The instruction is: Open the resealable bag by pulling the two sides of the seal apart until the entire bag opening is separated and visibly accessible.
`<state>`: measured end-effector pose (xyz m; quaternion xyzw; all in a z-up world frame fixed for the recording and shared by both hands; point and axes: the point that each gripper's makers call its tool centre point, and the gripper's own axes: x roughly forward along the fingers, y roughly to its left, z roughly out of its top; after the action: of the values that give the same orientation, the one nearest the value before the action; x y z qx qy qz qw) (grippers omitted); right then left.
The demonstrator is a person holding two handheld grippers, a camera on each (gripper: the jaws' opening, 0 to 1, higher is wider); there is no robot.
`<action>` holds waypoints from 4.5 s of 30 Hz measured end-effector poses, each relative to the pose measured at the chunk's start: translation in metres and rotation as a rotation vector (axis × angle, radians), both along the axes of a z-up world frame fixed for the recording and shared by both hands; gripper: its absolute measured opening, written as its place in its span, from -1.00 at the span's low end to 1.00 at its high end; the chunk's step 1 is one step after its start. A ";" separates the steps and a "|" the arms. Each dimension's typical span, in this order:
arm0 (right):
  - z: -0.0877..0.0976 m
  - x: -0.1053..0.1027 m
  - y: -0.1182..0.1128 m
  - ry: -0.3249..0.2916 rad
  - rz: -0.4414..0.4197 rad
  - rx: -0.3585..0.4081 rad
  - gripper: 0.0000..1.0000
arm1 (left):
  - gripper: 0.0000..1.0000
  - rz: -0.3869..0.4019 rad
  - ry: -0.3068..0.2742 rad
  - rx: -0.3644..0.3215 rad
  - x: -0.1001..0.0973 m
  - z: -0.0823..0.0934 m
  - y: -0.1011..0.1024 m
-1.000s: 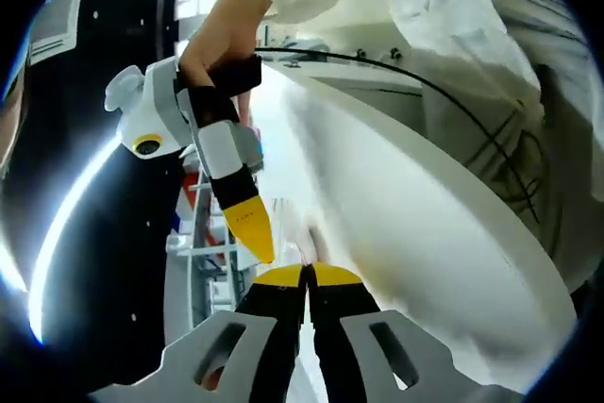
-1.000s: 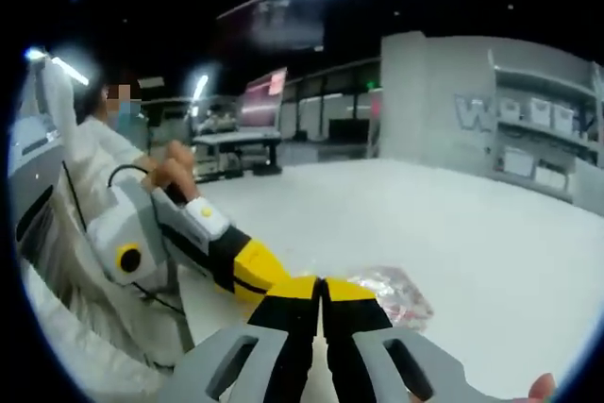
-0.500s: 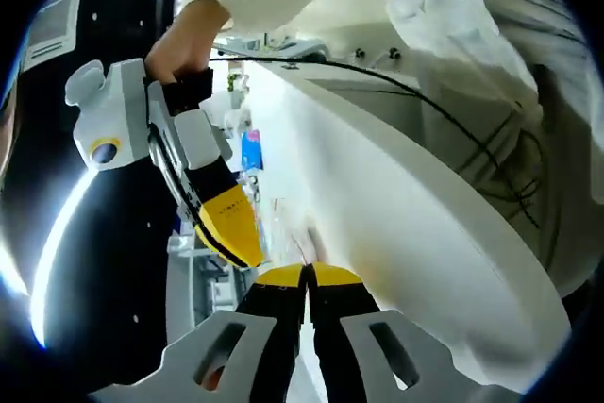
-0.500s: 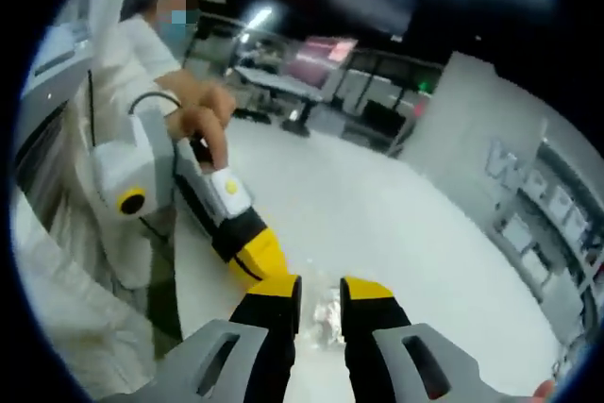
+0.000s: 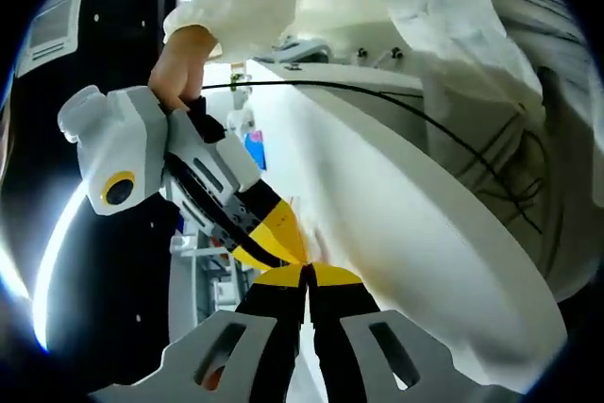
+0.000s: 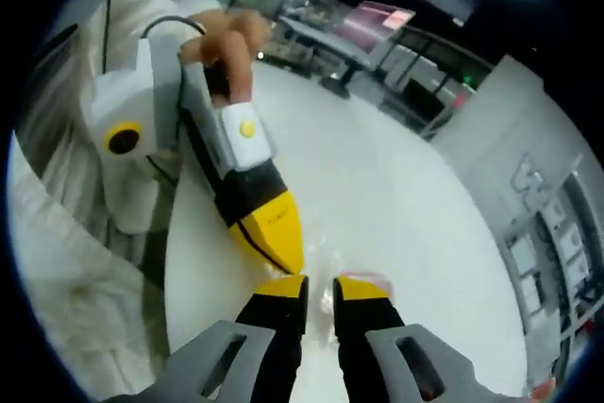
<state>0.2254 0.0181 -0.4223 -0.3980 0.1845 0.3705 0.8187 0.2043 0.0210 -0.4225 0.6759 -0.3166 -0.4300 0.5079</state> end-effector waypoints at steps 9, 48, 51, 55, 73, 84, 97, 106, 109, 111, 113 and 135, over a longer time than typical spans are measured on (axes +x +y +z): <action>-0.004 -0.001 0.001 -0.016 0.011 -0.027 -1.00 | -0.98 0.006 0.011 0.001 0.001 -0.003 0.002; 0.003 0.005 0.002 -0.071 -0.052 0.134 -1.00 | -0.38 0.411 1.164 -0.864 0.021 0.033 0.058; 0.003 0.006 0.002 -0.070 -0.054 0.137 -1.00 | -0.35 0.419 1.204 -0.879 0.020 0.031 0.057; 0.002 0.006 0.003 -0.068 -0.054 0.138 -1.00 | -0.31 0.431 1.297 -0.909 0.019 0.026 0.055; 0.001 0.004 0.004 -0.074 -0.052 0.137 -1.00 | -0.31 0.451 1.671 -1.108 0.020 0.028 0.060; 0.001 0.004 0.005 -0.075 -0.052 0.132 -1.00 | 0.01 0.421 1.791 -1.248 0.026 0.037 0.072; 0.002 0.003 0.007 -0.079 -0.047 0.123 -1.00 | 0.69 0.326 1.632 -1.329 0.030 0.055 0.079; 0.005 0.004 0.006 -0.084 -0.046 0.114 -1.00 | 0.99 0.361 1.573 -1.345 0.033 0.055 0.088; 0.006 0.004 0.006 -0.088 -0.046 0.112 -1.00 | 0.99 0.379 1.532 -1.327 0.032 0.055 0.089; 0.007 0.004 0.006 -0.091 -0.046 0.112 -1.00 | 0.99 0.376 1.513 -1.313 0.030 0.055 0.088; 0.009 0.005 0.006 -0.096 -0.045 0.111 -1.00 | 0.99 0.383 1.483 -1.290 0.029 0.055 0.088; 0.037 0.010 -0.003 -0.179 -0.071 0.113 -1.00 | 0.99 0.434 1.482 -1.229 0.025 0.041 0.087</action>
<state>0.2358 0.0148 -0.3856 -0.3758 0.1034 0.3140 0.8657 0.2296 0.1082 -0.3811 -0.1026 0.0442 -0.4029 0.9084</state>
